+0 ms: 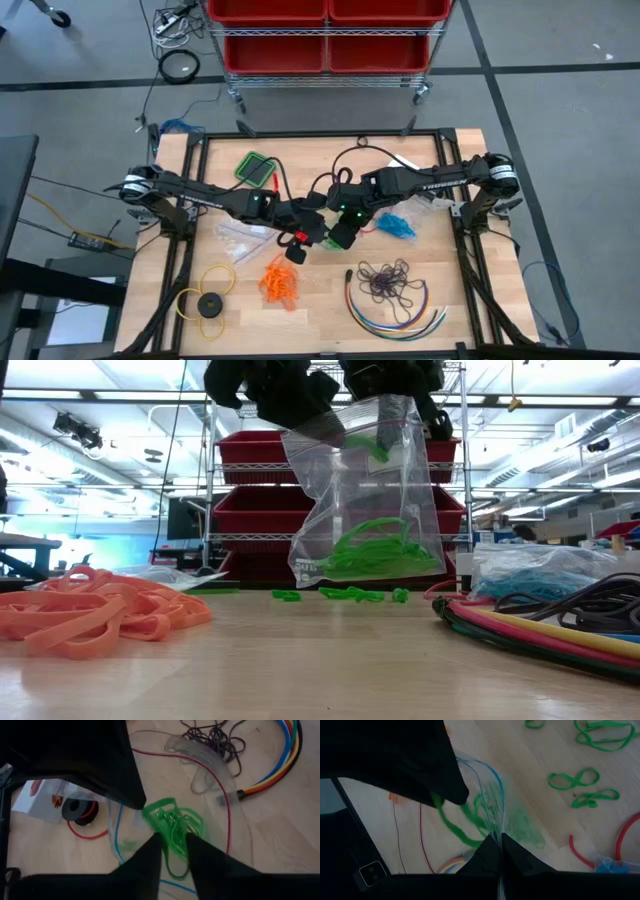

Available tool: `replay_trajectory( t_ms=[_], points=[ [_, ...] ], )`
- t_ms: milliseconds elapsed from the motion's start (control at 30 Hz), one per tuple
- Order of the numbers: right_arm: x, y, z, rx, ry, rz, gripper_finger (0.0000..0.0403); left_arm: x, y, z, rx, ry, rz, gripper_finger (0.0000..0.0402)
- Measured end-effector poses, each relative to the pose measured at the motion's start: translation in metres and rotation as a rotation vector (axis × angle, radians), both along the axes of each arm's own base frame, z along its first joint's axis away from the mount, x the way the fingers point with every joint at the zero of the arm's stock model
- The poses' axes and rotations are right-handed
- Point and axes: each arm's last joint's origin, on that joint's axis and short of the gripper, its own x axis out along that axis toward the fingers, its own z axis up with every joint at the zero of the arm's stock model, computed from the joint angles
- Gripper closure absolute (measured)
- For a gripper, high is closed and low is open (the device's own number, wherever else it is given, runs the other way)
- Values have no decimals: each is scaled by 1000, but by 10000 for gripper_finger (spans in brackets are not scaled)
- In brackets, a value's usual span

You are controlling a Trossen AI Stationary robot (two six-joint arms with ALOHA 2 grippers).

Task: Sort rubber bands
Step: Put the green rubber band into the transparent zip bag

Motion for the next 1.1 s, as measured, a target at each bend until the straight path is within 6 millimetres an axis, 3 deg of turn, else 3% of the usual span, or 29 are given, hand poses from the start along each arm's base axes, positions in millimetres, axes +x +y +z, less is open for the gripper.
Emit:
replay_trajectory(
  t_ms=[200,367,500,733,933,1100],
  points=[
    [0,0,0,0,-1,0,403,0,-5,0,-21,-2,3,184],
    [0,0,0,0,-1,0,403,-2,-5,-1,-23,14,8,134],
    [0,0,0,0,-1,0,403,-5,-4,1,-20,27,8,127],
    [0,0,0,1,-1,0,403,-18,-2,24,-29,-40,9,128],
    [0,0,0,7,1,3,403,-55,7,57,62,-48,56,129],
    [0,0,0,7,3,2,403,-82,25,56,95,81,99,129]
  ],
)
